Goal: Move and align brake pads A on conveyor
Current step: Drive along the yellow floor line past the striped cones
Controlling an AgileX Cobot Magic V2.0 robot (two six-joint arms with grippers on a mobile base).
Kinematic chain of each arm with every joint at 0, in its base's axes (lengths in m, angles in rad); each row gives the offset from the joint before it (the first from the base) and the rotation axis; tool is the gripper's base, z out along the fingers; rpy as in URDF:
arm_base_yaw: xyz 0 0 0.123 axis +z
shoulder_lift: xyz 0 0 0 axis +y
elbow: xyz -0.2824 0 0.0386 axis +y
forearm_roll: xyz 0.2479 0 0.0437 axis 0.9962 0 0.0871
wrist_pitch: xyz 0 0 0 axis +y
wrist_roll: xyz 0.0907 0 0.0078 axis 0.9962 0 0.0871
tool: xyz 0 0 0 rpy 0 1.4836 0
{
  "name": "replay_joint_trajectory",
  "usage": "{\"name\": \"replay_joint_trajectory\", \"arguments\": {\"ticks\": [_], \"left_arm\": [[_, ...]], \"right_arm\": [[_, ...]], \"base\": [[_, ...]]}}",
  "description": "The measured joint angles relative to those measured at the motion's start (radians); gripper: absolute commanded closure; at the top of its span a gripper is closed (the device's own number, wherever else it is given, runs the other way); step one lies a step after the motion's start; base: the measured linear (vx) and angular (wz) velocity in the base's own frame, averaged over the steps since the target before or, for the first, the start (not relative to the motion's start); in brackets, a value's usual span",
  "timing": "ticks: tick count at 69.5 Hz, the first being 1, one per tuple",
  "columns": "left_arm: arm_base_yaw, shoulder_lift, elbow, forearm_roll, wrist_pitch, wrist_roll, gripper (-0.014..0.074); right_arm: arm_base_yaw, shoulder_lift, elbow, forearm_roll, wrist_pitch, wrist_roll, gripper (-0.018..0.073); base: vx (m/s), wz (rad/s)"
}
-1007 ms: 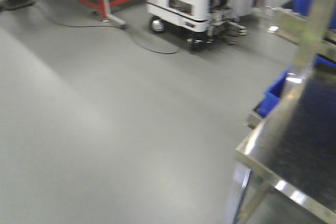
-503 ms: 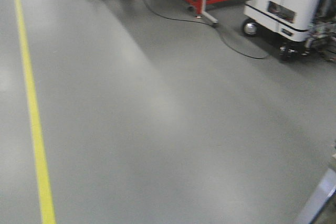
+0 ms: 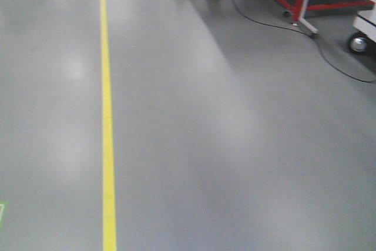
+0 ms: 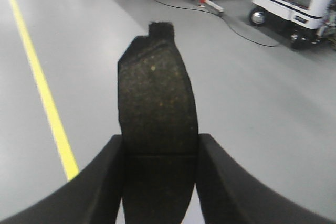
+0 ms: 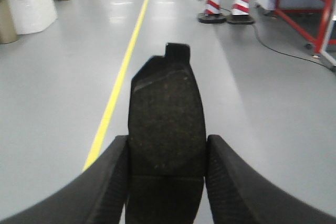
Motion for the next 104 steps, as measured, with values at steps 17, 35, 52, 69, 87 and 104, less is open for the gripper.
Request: {"name": "replay_joint_trajectory", "arguments": {"ticks": [17,35,52,69,87,104], "left_arm": [[0.000,0.000,0.000,0.000,0.000,0.000,0.0603],[0.000,0.000,0.000,0.000,0.000,0.000,0.0603],[0.000,0.000,0.000,0.000,0.000,0.000,0.0603],[0.000,0.000,0.000,0.000,0.000,0.000,0.0603],[0.000,0.000,0.000,0.000,0.000,0.000,0.0603],[0.000,0.000,0.000,0.000,0.000,0.000,0.0603]], "right_arm": [[0.000,0.000,0.000,0.000,0.000,0.000,0.0564],[0.000,0.000,0.000,0.000,0.000,0.000,0.0564],[0.000,0.000,0.000,0.000,0.000,0.000,0.0564],[0.000,0.000,0.000,0.000,0.003,0.000,0.0564],[0.000,0.000,0.000,0.000,0.006,0.000,0.0564],[0.000,0.000,0.000,0.000,0.007,0.000,0.0564]], "base": [[0.09,0.53],[0.20,0.47],[0.28,0.24],[0.36,-0.02],[0.43,-0.19],[0.50,-0.15]]}}
